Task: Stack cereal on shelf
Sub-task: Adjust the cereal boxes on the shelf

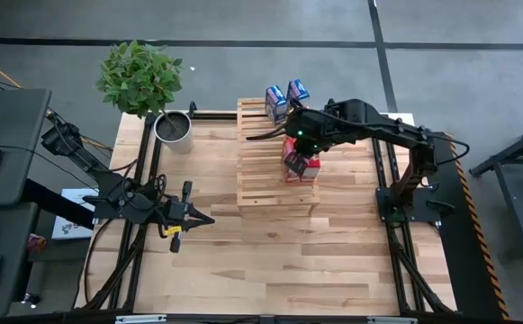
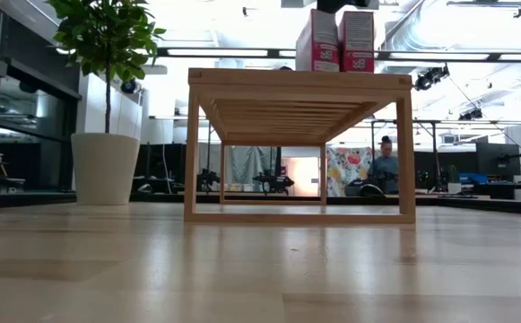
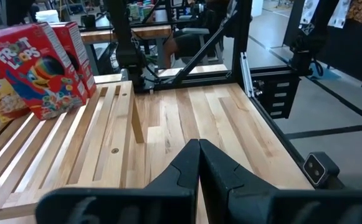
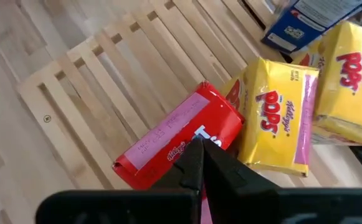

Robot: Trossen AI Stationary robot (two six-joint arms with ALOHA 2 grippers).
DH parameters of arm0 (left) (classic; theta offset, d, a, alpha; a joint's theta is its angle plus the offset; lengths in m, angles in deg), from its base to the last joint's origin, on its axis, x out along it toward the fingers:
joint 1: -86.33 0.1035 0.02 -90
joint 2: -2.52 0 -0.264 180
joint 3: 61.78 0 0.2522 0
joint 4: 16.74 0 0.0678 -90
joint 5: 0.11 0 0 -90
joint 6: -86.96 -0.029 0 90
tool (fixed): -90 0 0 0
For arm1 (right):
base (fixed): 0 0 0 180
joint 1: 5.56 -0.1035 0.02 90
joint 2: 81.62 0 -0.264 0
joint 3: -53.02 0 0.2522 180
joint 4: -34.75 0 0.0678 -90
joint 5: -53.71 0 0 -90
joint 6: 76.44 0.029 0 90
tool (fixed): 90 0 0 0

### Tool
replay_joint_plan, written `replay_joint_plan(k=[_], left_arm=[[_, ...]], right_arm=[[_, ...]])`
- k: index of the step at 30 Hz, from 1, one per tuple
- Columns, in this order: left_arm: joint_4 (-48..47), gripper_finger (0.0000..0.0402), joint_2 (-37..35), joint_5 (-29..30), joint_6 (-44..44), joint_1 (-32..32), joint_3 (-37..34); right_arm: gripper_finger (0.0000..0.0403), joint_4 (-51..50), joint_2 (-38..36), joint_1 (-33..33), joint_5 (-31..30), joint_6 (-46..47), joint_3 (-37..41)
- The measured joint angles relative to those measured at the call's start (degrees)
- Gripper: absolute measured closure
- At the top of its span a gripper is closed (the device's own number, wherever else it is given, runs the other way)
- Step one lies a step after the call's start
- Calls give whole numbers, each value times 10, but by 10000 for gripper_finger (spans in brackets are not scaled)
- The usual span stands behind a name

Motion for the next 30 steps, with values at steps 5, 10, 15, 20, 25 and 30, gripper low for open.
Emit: replay_joint_plan(k=[5,10,15,20,25,30], left_arm=[[0,401,0,0,0,0,0],[0,401,0,0,0,0,0],[0,401,0,0,1,0,0],[0,401,0,0,5,0,0],[-1,401,0,0,5,0,0],[-1,401,0,0,5,0,0]], right_arm=[[403,1,0,-8,7,6,0],[403,25,-1,-20,21,-4,0],[403,25,-14,-20,-13,0,0],[403,-23,-17,1,-66,38,0],[403,-37,-17,16,-62,52,0],[403,-38,-17,16,-50,53,0]])
